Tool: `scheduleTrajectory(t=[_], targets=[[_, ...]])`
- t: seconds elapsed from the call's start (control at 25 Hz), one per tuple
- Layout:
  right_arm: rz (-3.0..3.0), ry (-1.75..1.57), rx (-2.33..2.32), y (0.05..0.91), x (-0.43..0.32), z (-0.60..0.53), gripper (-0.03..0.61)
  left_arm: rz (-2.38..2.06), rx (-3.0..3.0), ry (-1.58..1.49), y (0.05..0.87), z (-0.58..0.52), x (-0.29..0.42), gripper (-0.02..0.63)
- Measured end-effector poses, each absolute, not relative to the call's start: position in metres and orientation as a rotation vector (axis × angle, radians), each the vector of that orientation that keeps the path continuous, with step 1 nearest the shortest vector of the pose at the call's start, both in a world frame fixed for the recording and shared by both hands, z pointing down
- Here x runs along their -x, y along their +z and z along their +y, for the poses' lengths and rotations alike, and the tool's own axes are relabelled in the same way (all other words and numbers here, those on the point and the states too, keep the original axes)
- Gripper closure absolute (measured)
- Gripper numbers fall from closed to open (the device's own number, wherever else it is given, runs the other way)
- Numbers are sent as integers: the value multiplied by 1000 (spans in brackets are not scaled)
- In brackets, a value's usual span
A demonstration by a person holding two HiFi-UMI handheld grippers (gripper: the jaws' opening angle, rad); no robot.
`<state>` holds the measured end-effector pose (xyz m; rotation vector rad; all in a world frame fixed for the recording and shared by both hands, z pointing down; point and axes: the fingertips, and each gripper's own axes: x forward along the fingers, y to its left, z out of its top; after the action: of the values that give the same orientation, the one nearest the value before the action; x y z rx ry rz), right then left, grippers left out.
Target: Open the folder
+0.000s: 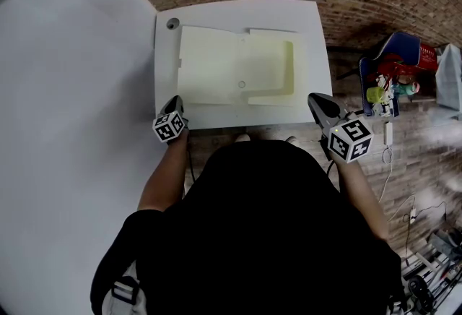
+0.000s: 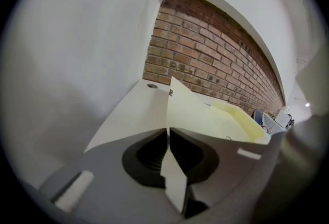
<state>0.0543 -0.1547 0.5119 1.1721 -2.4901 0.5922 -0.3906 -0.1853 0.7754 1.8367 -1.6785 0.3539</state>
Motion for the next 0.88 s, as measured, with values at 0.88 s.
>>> scheduleTrajectory(t=[0.88], targets=[[-2493,593,-1160,515,-52,-153,575,-1630,-1893,36,739,-196,394,586]])
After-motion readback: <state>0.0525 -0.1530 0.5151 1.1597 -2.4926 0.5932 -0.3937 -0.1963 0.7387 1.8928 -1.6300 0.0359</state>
